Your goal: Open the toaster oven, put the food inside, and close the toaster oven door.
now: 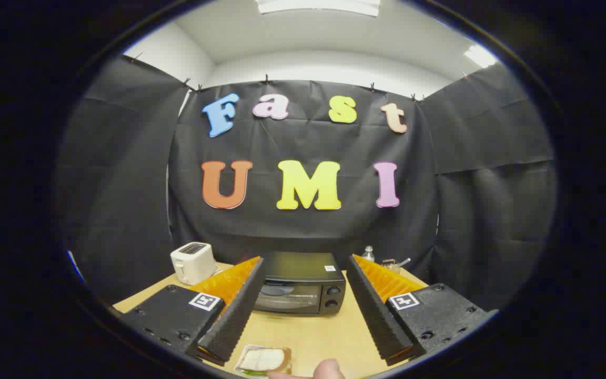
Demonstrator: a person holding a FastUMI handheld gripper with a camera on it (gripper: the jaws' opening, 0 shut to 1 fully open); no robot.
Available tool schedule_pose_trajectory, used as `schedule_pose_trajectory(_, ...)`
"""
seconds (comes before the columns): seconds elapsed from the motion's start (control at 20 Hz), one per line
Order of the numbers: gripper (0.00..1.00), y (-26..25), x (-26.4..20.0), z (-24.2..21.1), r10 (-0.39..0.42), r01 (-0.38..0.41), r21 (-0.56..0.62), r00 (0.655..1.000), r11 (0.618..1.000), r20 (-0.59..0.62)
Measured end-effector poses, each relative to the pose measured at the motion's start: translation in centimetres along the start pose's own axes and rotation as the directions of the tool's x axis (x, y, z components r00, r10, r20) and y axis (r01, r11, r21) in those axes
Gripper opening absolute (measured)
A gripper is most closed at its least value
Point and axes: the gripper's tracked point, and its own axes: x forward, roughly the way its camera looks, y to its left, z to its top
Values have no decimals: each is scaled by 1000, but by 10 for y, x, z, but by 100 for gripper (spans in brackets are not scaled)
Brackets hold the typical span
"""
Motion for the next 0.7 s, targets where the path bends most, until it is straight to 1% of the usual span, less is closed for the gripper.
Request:
schedule_pose_trajectory(0.25, 100, 3, -2, -5, 19, -19, 6, 999, 1000, -32)
schedule_pose_trajectory(0.7, 100, -9, -1, -7, 10, -9, 27, 999, 1000, -42)
